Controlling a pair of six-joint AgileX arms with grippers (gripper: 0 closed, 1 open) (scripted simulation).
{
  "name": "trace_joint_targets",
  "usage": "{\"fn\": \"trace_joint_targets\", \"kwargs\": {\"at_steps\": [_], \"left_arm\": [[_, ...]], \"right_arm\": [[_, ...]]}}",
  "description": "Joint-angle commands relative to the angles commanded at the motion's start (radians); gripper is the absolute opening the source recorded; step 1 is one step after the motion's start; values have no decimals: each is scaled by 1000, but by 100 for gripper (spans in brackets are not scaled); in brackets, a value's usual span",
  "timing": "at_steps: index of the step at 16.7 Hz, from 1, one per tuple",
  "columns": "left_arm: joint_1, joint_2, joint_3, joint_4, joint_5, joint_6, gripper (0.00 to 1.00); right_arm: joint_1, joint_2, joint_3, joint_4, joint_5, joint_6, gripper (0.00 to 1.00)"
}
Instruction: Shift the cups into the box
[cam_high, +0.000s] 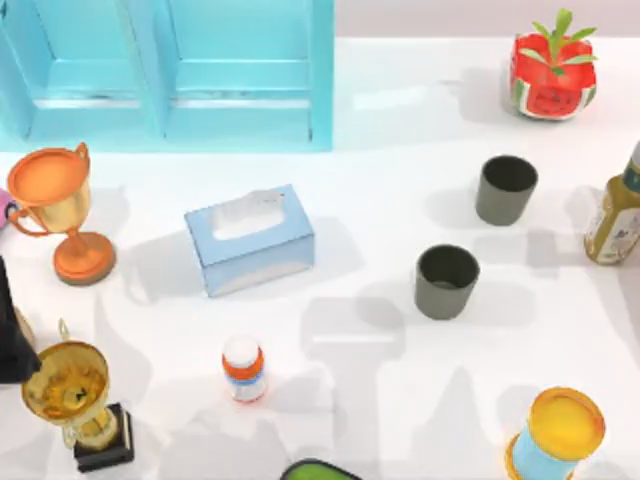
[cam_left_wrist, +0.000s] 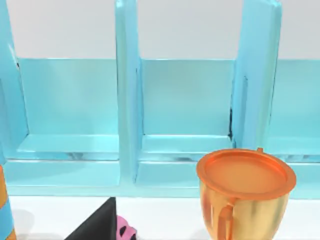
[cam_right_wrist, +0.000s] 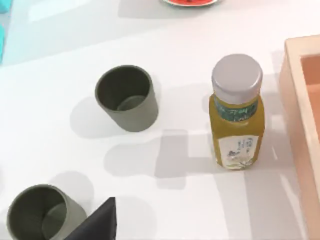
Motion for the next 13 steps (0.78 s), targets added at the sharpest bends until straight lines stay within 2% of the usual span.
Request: {"fn": "trace_joint_targets", "kwargs": {"at_steps": [7,13], "left_arm": [[0,0,0,0,0,0,100],[0,0,0,0,0,0,100]], "right_arm": [[122,731,735,-424,-13,76,100],[179,1237,1242,-666,-2,101,100]]}}
